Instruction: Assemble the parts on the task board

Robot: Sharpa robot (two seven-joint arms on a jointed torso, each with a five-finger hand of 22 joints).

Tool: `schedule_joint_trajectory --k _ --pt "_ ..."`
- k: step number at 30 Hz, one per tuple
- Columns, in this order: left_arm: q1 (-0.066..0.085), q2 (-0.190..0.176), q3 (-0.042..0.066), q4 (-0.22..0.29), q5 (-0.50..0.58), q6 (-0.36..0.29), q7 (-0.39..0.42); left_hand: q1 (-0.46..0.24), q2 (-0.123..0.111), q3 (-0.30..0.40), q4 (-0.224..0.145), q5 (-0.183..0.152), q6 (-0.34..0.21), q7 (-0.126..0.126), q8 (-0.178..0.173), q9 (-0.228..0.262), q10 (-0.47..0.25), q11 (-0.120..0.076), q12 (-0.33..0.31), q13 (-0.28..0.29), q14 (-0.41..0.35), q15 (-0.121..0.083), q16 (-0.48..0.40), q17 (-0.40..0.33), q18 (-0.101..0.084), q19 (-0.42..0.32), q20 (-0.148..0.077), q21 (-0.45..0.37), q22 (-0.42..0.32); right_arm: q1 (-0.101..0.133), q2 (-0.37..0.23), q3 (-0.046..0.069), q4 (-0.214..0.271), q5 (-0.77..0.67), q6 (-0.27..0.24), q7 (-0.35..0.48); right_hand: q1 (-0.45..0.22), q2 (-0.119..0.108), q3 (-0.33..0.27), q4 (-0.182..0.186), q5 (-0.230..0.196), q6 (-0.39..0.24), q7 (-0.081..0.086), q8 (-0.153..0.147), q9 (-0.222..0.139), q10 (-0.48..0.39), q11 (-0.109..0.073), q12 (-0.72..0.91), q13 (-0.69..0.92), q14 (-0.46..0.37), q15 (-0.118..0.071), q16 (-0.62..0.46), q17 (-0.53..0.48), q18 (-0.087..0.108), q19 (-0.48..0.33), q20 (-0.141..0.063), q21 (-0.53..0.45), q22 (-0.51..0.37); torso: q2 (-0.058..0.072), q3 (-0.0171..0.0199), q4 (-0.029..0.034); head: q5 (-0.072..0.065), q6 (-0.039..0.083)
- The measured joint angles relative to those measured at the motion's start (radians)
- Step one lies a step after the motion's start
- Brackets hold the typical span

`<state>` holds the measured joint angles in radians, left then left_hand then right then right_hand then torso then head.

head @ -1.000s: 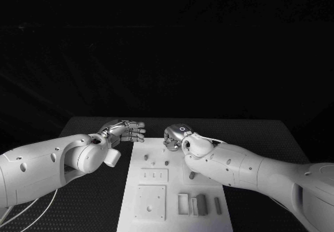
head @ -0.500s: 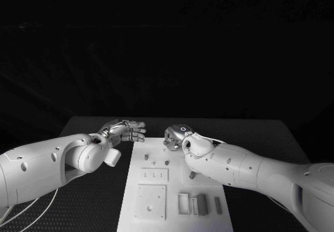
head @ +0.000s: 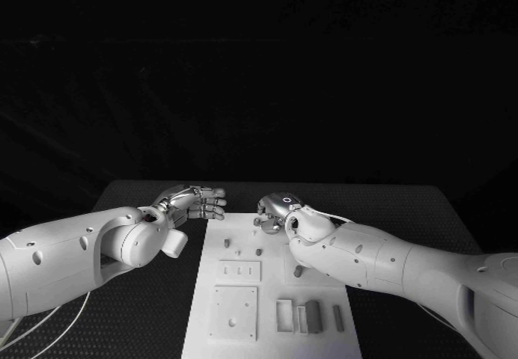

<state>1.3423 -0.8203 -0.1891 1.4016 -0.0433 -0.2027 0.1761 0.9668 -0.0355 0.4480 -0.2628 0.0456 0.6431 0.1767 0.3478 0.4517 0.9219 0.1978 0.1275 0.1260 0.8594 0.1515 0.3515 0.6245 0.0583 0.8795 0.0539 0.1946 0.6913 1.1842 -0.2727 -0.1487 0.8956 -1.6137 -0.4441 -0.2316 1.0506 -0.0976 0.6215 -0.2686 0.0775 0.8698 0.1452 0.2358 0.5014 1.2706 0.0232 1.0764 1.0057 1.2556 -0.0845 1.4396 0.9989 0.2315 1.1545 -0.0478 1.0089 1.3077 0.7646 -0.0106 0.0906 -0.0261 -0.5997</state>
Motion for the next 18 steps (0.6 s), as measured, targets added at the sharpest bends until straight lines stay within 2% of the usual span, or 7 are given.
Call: schedule_joint_trajectory --k 6,8,11,14,18 --pt "0.0 -0.007 0.0 0.001 0.0 0.0 0.0 0.0 0.0 0.0 0.0 0.0 0.0 0.0 0.0 0.0 0.0 0.0 0.0 0.0 0.0 0.0 0.0 0.0 0.002 0.0 0.0 0.0 0.0 0.006 -0.046 0.005 0.066 0.004 -0.007 0.0 -0.001 -0.001 0.001 0.001 0.0 0.0 0.0 0.0 0.0 0.001 0.001 0.0 0.0 0.004 0.004 0.0 0.004 0.0 0.0 0.0 0.0 0.0 -0.001 0.0004 -0.0007 0.002 0.004" --pt "0.0 -0.012 0.0 0.004 0.0 0.0 0.0 0.0 0.0 0.0 0.0 0.0 0.0 0.0 0.0 0.0 0.0 0.0 0.0 0.0 0.0 0.0 0.0 0.0 0.005 0.0 0.0 0.0 0.0 0.015 -0.068 0.016 0.099 0.005 -0.008 0.0 -0.006 -0.02 0.001 0.001 0.0 0.0 0.0 0.0 -0.001 0.004 0.003 0.0 0.0 0.005 0.006 0.0 0.009 -0.001 0.0 0.0 0.0 0.0 -0.001 0.0008 -0.0021 0.003 0.006" --pt "0.0 -0.018 0.0 0.009 0.0 0.0 0.0 0.0 0.0 0.0 0.0 0.0 0.0 0.0 0.0 0.0 0.0 0.0 0.0 0.0 0.0 0.0 0.0 0.0 0.01 0.0 0.0 0.0 0.0 0.031 -0.106 0.037 0.146 0.008 -0.008 -0.002 -0.011 -0.043 0.003 0.017 0.0 0.0 0.0 0.0 -0.003 0.004 0.004 0.0 0.0 0.007 0.01 0.0 0.011 -0.001 0.005 -0.002 0.0 0.0 -0.001 0.0015 -0.0039 0.004 0.01" --pt "0.0 -0.021 0.0 0.01 0.0 0.0 0.002 0.0 0.0 0.0 0.0 0.0 0.0 0.0 0.0 0.0 0.0 0.0 0.0 0.0 0.0 0.0 0.0 0.0 0.01 0.0 0.0 0.0 0.0 0.047 -0.152 0.05 0.191 0.015 -0.005 -0.002 -0.01 -0.056 0.008 0.03 0.0 0.0 0.0 -0.006 -0.005 0.004 0.004 0.0 0.0 0.007 0.01 0.0 0.011 -0.002 0.009 -0.002 0.0 0.0 -0.001 0.0015 -0.0058 0.004 0.013" --pt "0.0 -0.025 0.0 0.01 -0.001 0.0 0.003 0.0 0.0 0.0 0.0 0.0 0.0 0.0 0.0 0.0 0.0 0.0 0.0 0.0 0.0 0.0 0.0 0.001 0.01 0.0 0.0 0.0 0.0 0.07 -0.215 0.06 0.235 0.04 0.01 0.002 -0.009 -0.07 0.011 0.045 0.0 0.0 0.0 -0.006 -0.007 0.004 0.004 0.0 0.0 0.007 0.01 0.0 0.012 -0.007 0.009 -0.002 0.0 0.0 -0.001 0.0035 -0.0085 0.004 0.016"
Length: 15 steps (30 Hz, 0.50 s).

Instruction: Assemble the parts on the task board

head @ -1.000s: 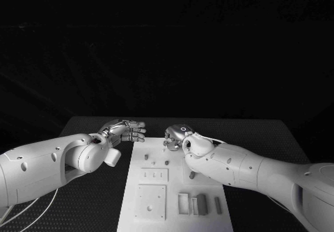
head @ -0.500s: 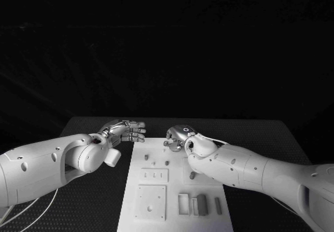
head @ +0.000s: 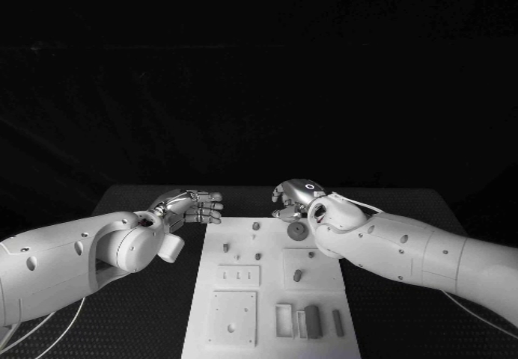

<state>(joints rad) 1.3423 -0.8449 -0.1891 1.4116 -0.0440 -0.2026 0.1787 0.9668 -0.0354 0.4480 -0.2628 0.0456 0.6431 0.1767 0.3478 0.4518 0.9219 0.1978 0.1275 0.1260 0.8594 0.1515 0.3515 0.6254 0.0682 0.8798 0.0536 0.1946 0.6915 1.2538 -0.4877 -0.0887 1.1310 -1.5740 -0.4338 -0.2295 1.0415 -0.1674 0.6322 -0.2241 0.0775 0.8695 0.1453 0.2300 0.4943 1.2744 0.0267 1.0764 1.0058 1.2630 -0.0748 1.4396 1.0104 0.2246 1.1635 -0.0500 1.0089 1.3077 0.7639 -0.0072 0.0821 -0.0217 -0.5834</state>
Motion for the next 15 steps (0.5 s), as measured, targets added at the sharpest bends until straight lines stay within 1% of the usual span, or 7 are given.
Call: schedule_joint_trajectory --k 1,4,5,8,11,14,15 --pt "0.0 -0.001 0.0 0.0 0.0 0.0 0.0 0.0 0.0 0.0 0.0 0.0 0.0 0.0 0.0 0.0 0.001 0.001 0.0 0.0 0.0 0.0 0.0 0.0 0.0 0.002 -0.002 0.0 0.0 0.007 -0.011 0.0 0.001 0.011 0.009 0.008 -0.004 -0.004 0.002 0.004 0.0 -0.004 0.001 -0.001 0.0 0.0 0.0 0.0 0.0 0.0 0.0 0.0 -0.001 0.0 0.0 0.0 0.0 0.0 0.0 0.0001 -0.0004 0.001 0.0" --pt "0.0 -0.003 0.0 -0.001 -0.001 0.0 0.0 0.0 0.0 0.0 0.0 0.0 0.0 0.0 0.0 0.0 0.004 0.004 0.0 0.0 0.0 0.0 0.0 0.001 0.0 0.003 -0.003 0.0 0.0 0.028 -0.042 0.001 -0.001 0.044 0.047 0.039 -0.004 -0.004 0.003 0.005 0.0 -0.025 0.004 -0.016 -0.007 -0.001 0.001 0.0 0.001 0.0 0.0 0.0 -0.007 0.0 0.0 0.0 -0.005 0.0 0.0 0.0012 -0.001 0.002 0.002" --pt "0.0 -0.003 0.0 -0.002 -0.001 0.001 0.0 0.0 0.0 0.0 0.0 0.0 0.0 0.0 0.0 0.0 0.004 0.004 0.0 0.0 0.0 0.0 0.0 0.001 0.0 0.003 -0.003 0.0 0.0 0.031 -0.049 0.002 -0.003 0.053 0.059 0.047 -0.004 -0.004 0.002 0.005 0.0 -0.028 0.007 -0.017 -0.009 -0.002 0.005 0.0 0.002 -0.003 0.003 0.0 -0.007 -0.001 0.0 0.0 -0.005 0.0 0.0 0.0017 -0.0012 0.002 0.002" --pt "0.0 -0.003 0.0 -0.002 -0.002 0.001 0.0 0.0 0.0 0.0 0.0 0.0 0.0 0.0 0.0 0.0 0.004 0.004 0.0 0.0 0.0 0.0 0.0 0.001 -0.001 0.003 -0.003 0.0 0.0 0.034 -0.071 0.001 -0.01 0.083 0.101 0.069 -0.004 -0.004 -0.003 0.01 0.0 -0.042 0.014 -0.023 -0.012 -0.006 0.012 0.0 0.004 -0.005 0.005 0.0 -0.007 -0.006 0.0 0.0 -0.005 0.0 0.0 0.0018 -0.0012 -0.002 0.004" --pt "0.0 -0.002 0.0 -0.002 -0.003 0.002 0.0 0.0 0.0 0.0 0.0 0.0 0.0 0.0 0.0 -0.001 0.004 0.004 0.0 0.0 0.0 0.0 0.0 0.001 -0.001 0.003 -0.003 0.0 0.0 0.033 -0.086 0.0 -0.013 0.104 0.143 0.083 -0.014 -0.014 -0.016 0.017 0.0 -0.058 0.015 -0.031 -0.016 -0.009 0.016 0.0 0.007 -0.011 0.011 0.0 -0.007 -0.008 0.0 0.0 -0.005 0.0 0.001 0.0014 -0.0008 -0.003 0.005" --pt "0.0 -0.002 0.0 -0.004 -0.004 0.002 0.0 0.0 0.0 0.0 0.0 0.0 0.0 0.0 0.0 -0.001 0.004 0.004 -0.005 0.0 0.0 0.0 0.0 0.001 -0.002 0.003 -0.003 0.0 0.0 0.033 -0.093 0.0 -0.011 0.117 0.181 0.094 -0.019 -0.01 -0.045 0.008 0.0 -0.067 0.017 -0.035 -0.018 -0.015 0.022 0.007 0.01 -0.016 0.016 0.0 -0.007 -0.009 -0.008 0.004 -0.005 0.0 0.002 0.0015 0.0001 -0.003 0.005" --pt "0.0 -0.002 0.0 -0.004 -0.004 0.003 0.0 0.0 0.0 0.0 0.0 0.0 0.0 0.0 0.0 -0.001 0.004 0.004 -0.005 0.0 0.0 0.0 0.0 0.001 -0.002 0.003 -0.003 0.0 0.0 0.033 -0.094 0.0 -0.01 0.12 0.19 0.097 -0.021 -0.008 -0.051 0.003 0.0 -0.071 0.015 -0.035 -0.018 -0.015 0.022 0.007 0.011 -0.016 0.016 0.0 -0.007 -0.009 -0.011 0.004 -0.004 0.0 0.002 0.0017 0.0005 -0.003 0.005"
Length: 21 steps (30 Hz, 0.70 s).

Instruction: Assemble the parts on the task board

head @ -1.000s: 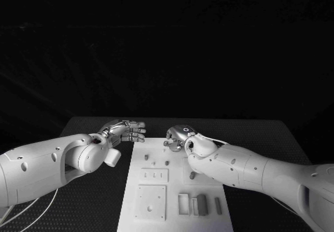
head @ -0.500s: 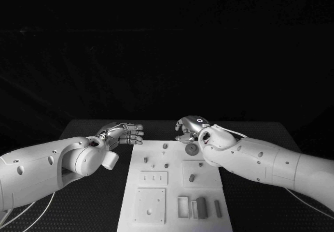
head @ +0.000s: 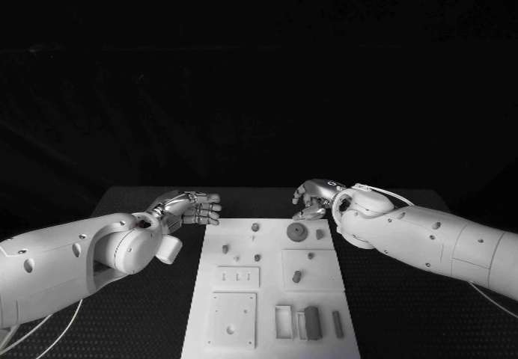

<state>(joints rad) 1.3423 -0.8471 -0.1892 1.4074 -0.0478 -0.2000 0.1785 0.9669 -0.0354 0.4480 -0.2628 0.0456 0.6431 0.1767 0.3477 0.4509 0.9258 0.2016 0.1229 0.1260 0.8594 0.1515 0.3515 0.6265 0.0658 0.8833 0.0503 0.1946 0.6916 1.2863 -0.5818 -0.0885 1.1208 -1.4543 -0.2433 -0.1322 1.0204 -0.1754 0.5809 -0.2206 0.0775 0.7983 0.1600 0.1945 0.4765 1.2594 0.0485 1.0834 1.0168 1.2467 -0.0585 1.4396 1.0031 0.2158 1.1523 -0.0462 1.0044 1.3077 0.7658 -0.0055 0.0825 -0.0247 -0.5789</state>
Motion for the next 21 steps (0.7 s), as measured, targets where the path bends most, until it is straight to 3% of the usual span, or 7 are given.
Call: schedule_joint_trajectory --k 5,9,21 --pt "0.0 -0.001 0.0 -0.002 -0.001 0.001 0.0 0.0 0.0 0.0 0.0 0.0 0.0 0.0 0.0 0.0 0.0 0.0 0.0 0.0 0.0 0.0 0.0 0.0 -0.004 0.0 0.0 0.0 0.0 -0.003 -0.011 -0.001 0.014 0.009 0.048 0.011 -0.007 -0.001 -0.011 -0.003 0.0 -0.004 0.004 0.0 -0.001 -0.005 -0.002 0.0 0.001 -0.006 -0.002 0.0 -0.004 0.0 -0.004 0.0 0.0 0.0 0.0 -0.0005 0.0007 -0.002 -0.002" --pt "0.0 -0.003 0.0 -0.002 -0.003 0.001 -0.001 0.0 0.0 0.0 0.0 0.0 0.0 0.0 0.0 0.0 0.0 0.0 0.0 0.0 0.0 0.0 0.0 0.001 -0.004 0.0 0.0 0.0 0.0 -0.009 -0.015 -0.009 0.013 0.006 0.078 0.013 -0.011 -0.005 -0.017 -0.003 0.0 -0.01 0.003 0.0 -0.002 -0.011 -0.003 0.0 0.002 -0.017 -0.002 0.0 -0.008 0.0 -0.009 0.002 0.0 0.0 0.0 -0.0019 0.0012 -0.003 -0.003" --pt "0.0 -0.002 0.0 -0.005 -0.007 0.002 -0.005 0.0 0.0 0.0 0.0 0.0 0.0 0.0 0.0 0.0 0.0 0.0 0.0 0.0 0.004 -0.004 0.0 0.001 -0.007 0.0 0.0 0.0 0.0 -0.031 0.013 -0.016 -0.03 -0.029 0.104 0.015 -0.011 -0.005 -0.019 -0.005 0.0 -0.01 0.003 0.0 -0.002 -0.012 -0.002 0.0 0.003 -0.017 -0.002 0.0 -0.005 -0.001 -0.009 0.002 0.0 0.0 0.0 -0.0042 0.0047 -0.007 -0.007"
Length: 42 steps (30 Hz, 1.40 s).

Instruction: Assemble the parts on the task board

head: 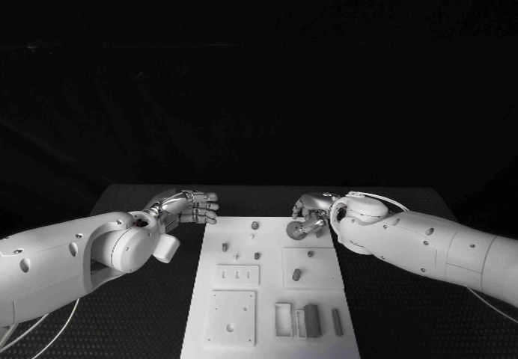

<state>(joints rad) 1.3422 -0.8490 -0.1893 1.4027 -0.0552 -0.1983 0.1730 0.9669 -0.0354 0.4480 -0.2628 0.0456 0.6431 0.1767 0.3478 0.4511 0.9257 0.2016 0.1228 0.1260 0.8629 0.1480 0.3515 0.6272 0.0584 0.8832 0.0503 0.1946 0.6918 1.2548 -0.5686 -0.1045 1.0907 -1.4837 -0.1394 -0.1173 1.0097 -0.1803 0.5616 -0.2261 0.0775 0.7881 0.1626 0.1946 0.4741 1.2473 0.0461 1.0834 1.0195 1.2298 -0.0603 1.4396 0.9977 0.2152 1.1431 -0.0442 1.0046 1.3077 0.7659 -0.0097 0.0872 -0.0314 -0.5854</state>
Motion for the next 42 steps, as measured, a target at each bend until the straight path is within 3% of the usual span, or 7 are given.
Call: schedule_joint_trajectory --k 5,10,17,27,42 --pt "0.0 0.0 0.0 -0.001 -0.001 0.0 -0.001 0.0 0.0 0.0 0.0 0.0 0.0 0.0 0.0 0.0 0.0 0.0 0.0 0.0 0.0 0.0 0.0 0.0 -0.002 0.0 0.0 0.0 0.0 -0.008 0.004 -0.002 -0.018 -0.016 0.0 0.0 0.0 0.0 0.0 0.0 0.0 0.0 0.0 0.0 0.0 0.0 0.0 0.0 0.0 0.0 0.0 0.0 0.0 0.0 0.0 0.0 0.0 0.0 0.0 -0.0001 0.001 0.0 -0.002" --pt "0.0 0.0 0.0 -0.002 -0.002 0.001 -0.002 0.0 0.0 0.0 0.0 0.0 0.0 0.0 0.0 0.0 0.0 0.0 0.0 0.0 0.0 0.0 -0.002 0.0 0.009 0.0 0.0 0.0 0.0 -0.014 0.005 -0.004 -0.02 -0.028 0.0 0.0 0.001 0.001 0.0 0.0 0.0 0.0 0.0 0.0 0.0 0.0 0.0 0.001 0.0 0.0 0.0 0.001 0.008 0.0 -0.002 0.002 0.0 0.0 -0.001 -0.0001 0.0005 0.001 -0.005" --pt "0.0 -0.001 0.0 -0.003 -0.003 0.001 -0.002 0.0 0.0 0.0 0.0 0.0 0.0 0.0 0.0 0.0 0.0 0.0 0.0 0.0 0.0 0.0 -0.004 0.0 0.01 0.0 0.0 -0.004 -0.001 -0.017 0.005 -0.005 -0.015 -0.037 -0.004 0.002 0.01 0.02 -0.01 -0.01 0.0 0.002 -0.006 0.0 0.002 0.0 0.0 0.006 0.003 0.0 0.0 0.007 0.018 0.0 -0.002 0.002 0.0 0.0 -0.001 -0.0001 -0.0006 0.004 -0.006" --pt "0.0 0.0 0.0 -0.005 -0.003 0.002 -0.003 0.0 0.0 0.0 0.0 0.0 0.0 0.0 0.0 -0.001 0.0 0.0 0.0 0.0 0.0 0.0 -0.004 0.001 0.009 0.0 0.0 -0.004 -0.001 -0.024 0.008 -0.003 -0.021 -0.056 -0.022 0.003 0.04 0.09 -0.011 -0.053 0.0 0.05 -0.013 0.032 0.012 0.002 -0.002 0.012 0.003 0.012 -0.004 0.018 0.032 0.0 -0.001 0.003 0.0 0.0 -0.001 -0.0001 -0.0006 0.003 -0.008" --pt "0.0 0.0 0.0 -0.008 -0.004 0.003 -0.004 0.0 0.0 0.0 0.0 0.0 0.0 0.0 -0.004 -0.001 0.0 0.0 0.0 0.0 0.0 0.0 -0.004 0.001 0.003 0.0 0.0 -0.004 -0.001 -0.038 0.019 -0.006 -0.031 -0.109 -0.078 -0.003 0.044 0.093 -0.011 -0.058 0.0 0.076 -0.014 0.044 0.018 0.009 -0.009 0.012 0.002 0.023 -0.011 0.018 0.042 0.0 -0.004 0.0 0.008 0.0 -0.001 -0.0013 0.0011 0.005 -0.014"
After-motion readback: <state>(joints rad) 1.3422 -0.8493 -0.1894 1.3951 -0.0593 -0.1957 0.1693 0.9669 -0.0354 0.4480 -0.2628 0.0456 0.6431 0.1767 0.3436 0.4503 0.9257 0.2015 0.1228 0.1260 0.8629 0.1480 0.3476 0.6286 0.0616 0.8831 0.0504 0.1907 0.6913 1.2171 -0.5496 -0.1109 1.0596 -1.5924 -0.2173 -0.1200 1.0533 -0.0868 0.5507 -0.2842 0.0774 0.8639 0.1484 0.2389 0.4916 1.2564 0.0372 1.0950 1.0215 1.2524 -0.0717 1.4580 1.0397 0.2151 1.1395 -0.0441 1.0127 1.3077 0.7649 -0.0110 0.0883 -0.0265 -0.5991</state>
